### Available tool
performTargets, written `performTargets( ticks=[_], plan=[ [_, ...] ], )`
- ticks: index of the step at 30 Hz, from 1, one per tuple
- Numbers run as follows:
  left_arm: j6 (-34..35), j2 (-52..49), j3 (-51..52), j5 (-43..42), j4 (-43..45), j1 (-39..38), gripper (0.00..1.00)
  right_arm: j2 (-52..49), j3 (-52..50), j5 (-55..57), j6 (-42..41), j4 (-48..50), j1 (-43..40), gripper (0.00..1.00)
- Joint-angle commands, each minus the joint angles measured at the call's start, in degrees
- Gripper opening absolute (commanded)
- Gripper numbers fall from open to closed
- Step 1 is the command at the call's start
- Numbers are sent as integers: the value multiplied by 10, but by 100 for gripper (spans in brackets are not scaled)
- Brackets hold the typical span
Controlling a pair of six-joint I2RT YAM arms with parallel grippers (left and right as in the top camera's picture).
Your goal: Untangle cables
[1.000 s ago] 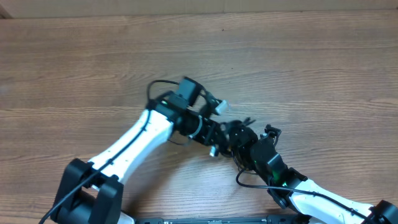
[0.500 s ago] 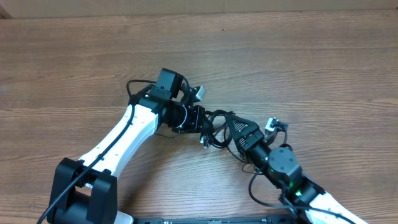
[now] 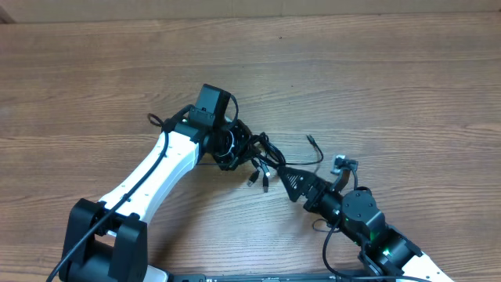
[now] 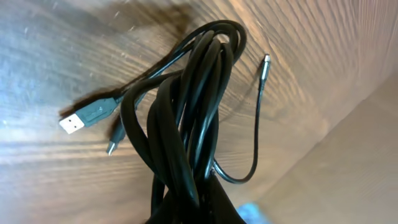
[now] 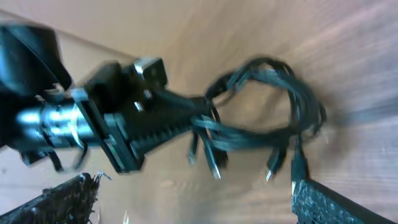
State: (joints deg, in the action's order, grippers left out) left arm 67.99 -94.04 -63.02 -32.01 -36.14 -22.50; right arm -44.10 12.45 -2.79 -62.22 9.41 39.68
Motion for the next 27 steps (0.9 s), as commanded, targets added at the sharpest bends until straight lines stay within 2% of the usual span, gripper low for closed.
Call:
performTargets(
  ticks=[1,3,6,9,14,20,22,24,27],
  plan=[
    [197,7,-1,-4,1,1,10,5,1,-58,-69,-41,-3,100],
    [269,7,-1,-18,1,1,12,3,1,-61,-92,-62,-3,100],
    [349,7,-1,-26,2,1,6,-8,0,-58,-98,-78,-3,99],
    [403,7,-1,-30,0,1,4,-33,0,-44,-99,-78,-3,100],
    [507,7,-1,-122,1,1,5,-110,0,-8,-109,-42,-3,100],
    [516,7,-1,-188,17,1,4,-199,1,27,-109,97,-3,100],
    [515,7,-1,-202,17,1,4,-218,1,63,-109,120,-3,96],
    [515,7,-1,-211,17,1,4,-237,1,110,-110,133,-3,87],
    [514,7,-1,-216,16,1,4,-251,1,151,-111,148,-3,85]
  ],
)
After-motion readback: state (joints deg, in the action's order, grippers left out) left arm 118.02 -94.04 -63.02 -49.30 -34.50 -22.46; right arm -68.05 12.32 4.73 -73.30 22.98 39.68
